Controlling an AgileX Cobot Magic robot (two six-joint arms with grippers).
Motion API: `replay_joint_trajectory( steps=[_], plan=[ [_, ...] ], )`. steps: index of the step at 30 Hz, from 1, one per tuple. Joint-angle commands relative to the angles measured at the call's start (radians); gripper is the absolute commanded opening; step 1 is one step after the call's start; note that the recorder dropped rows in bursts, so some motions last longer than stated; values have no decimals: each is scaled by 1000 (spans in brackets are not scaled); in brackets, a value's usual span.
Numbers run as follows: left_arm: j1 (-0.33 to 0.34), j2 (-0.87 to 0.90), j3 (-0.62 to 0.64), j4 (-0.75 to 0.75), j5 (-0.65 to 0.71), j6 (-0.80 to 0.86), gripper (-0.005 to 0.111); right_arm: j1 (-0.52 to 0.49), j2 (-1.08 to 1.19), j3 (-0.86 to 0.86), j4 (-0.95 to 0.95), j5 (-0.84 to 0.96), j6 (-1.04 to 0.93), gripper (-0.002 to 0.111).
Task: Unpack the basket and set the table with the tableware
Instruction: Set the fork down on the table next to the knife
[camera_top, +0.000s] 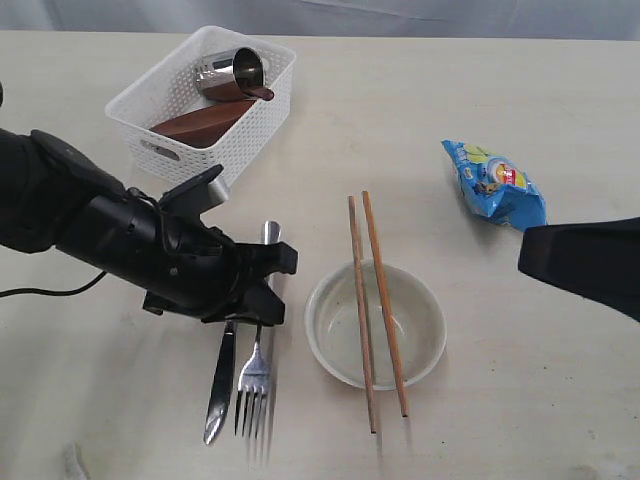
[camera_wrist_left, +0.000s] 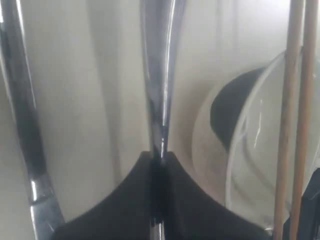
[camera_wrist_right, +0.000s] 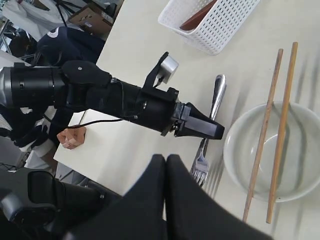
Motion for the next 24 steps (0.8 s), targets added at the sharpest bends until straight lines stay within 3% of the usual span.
replay_joint_trajectory(
  steps=[1, 24],
  plan=[
    [-7, 11, -19, -10, 8, 7, 0, -6, -7, 0, -12, 5, -3, -1],
    [-45, 45, -19, -5, -45, 7, 0, -6, -7, 0, -12, 16, -8, -1]
  ],
)
